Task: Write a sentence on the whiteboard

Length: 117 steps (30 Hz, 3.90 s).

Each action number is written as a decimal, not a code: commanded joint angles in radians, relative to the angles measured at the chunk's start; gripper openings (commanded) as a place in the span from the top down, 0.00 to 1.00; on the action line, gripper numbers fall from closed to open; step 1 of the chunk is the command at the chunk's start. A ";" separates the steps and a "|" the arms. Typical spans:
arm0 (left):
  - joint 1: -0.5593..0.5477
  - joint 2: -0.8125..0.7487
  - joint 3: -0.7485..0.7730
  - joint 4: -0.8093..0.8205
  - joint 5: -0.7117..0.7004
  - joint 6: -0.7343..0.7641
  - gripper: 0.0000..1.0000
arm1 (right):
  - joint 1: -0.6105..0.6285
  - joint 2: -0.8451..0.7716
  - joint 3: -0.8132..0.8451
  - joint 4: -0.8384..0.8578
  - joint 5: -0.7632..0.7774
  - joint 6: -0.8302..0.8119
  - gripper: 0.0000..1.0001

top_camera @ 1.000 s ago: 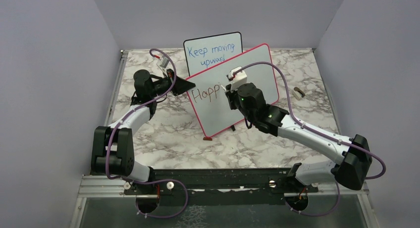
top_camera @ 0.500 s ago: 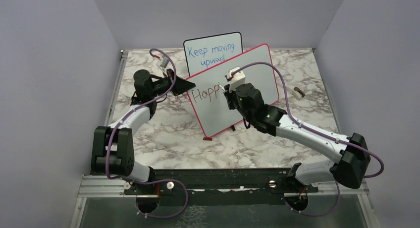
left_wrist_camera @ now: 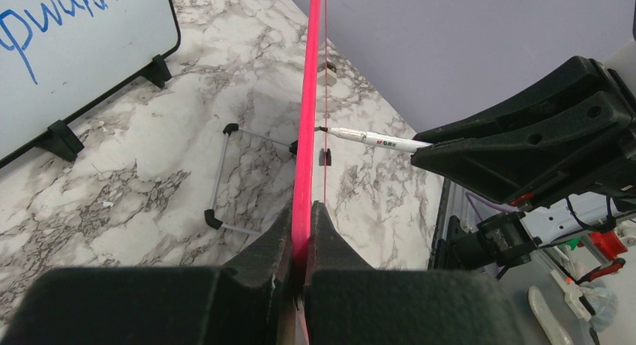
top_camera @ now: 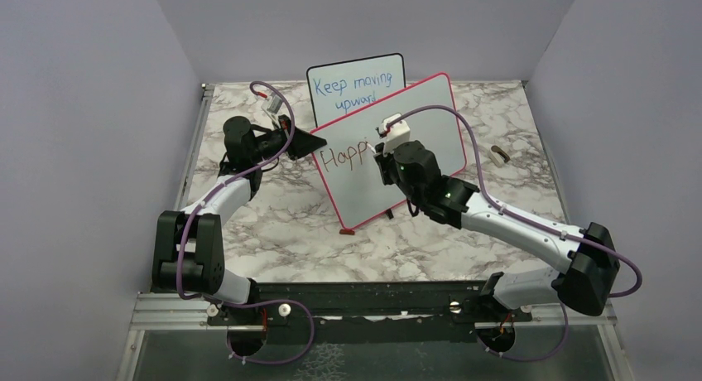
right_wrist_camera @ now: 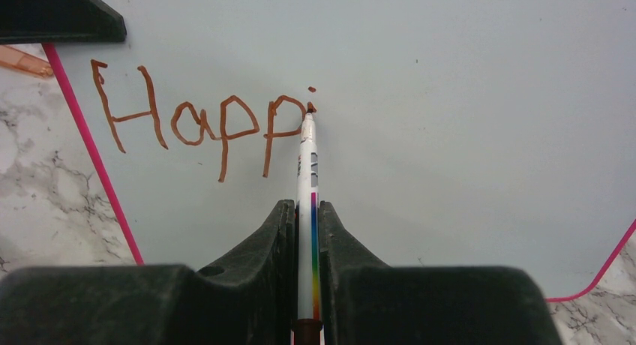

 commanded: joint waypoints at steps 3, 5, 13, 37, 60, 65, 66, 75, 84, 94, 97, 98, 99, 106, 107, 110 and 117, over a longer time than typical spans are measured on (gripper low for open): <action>-0.003 0.026 0.004 -0.049 0.009 0.059 1.00 | -0.007 -0.026 -0.036 -0.050 0.020 0.029 0.99; -0.003 0.026 0.003 -0.049 0.009 0.059 1.00 | -0.007 -0.033 -0.043 -0.057 0.018 0.033 0.99; -0.003 0.026 0.003 -0.050 0.009 0.059 1.00 | -0.007 -0.045 -0.049 -0.069 0.001 0.045 0.99; -0.003 0.026 0.002 -0.050 0.011 0.059 1.00 | -0.023 -0.037 0.010 0.032 0.017 -0.012 0.99; -0.004 0.026 0.004 -0.053 0.009 0.062 1.00 | -0.033 -0.019 0.002 -0.017 -0.007 0.013 0.99; -0.003 0.025 0.004 -0.053 0.009 0.062 1.00 | -0.033 -0.032 -0.014 -0.049 -0.016 0.031 0.99; -0.003 0.025 0.004 -0.053 0.009 0.062 1.00 | -0.033 -0.036 -0.019 -0.054 -0.018 0.033 0.99; -0.003 0.025 0.004 -0.053 0.009 0.061 1.00 | -0.033 -0.056 -0.042 -0.084 -0.033 0.053 0.99; -0.003 0.024 0.002 -0.053 0.010 0.062 1.00 | -0.033 -0.043 -0.038 -0.041 -0.023 0.045 0.99; -0.003 0.027 0.005 -0.056 0.010 0.063 1.00 | -0.033 -0.020 -0.014 0.015 0.005 0.016 0.99; -0.003 0.027 0.004 -0.055 0.010 0.062 1.00 | -0.033 -0.016 -0.010 0.026 0.012 0.007 0.99; -0.004 0.026 0.004 -0.055 0.011 0.062 1.00 | -0.034 -0.013 -0.009 0.027 0.013 0.005 0.99; -0.003 0.026 0.004 -0.055 0.010 0.062 1.00 | -0.034 -0.011 -0.007 0.030 0.016 0.004 0.99; -0.003 0.027 0.004 -0.055 0.011 0.062 1.00 | -0.039 -0.006 -0.003 0.043 0.031 -0.008 0.99; -0.003 0.027 0.004 -0.055 0.011 0.062 1.00 | -0.041 -0.007 -0.002 0.043 0.031 -0.009 0.99; -0.004 0.028 0.004 -0.055 0.010 0.062 1.00 | -0.045 -0.007 -0.001 0.043 0.031 -0.013 0.99; -0.004 0.029 0.004 -0.055 0.011 0.062 1.00 | -0.053 -0.006 0.001 0.078 0.036 -0.021 0.99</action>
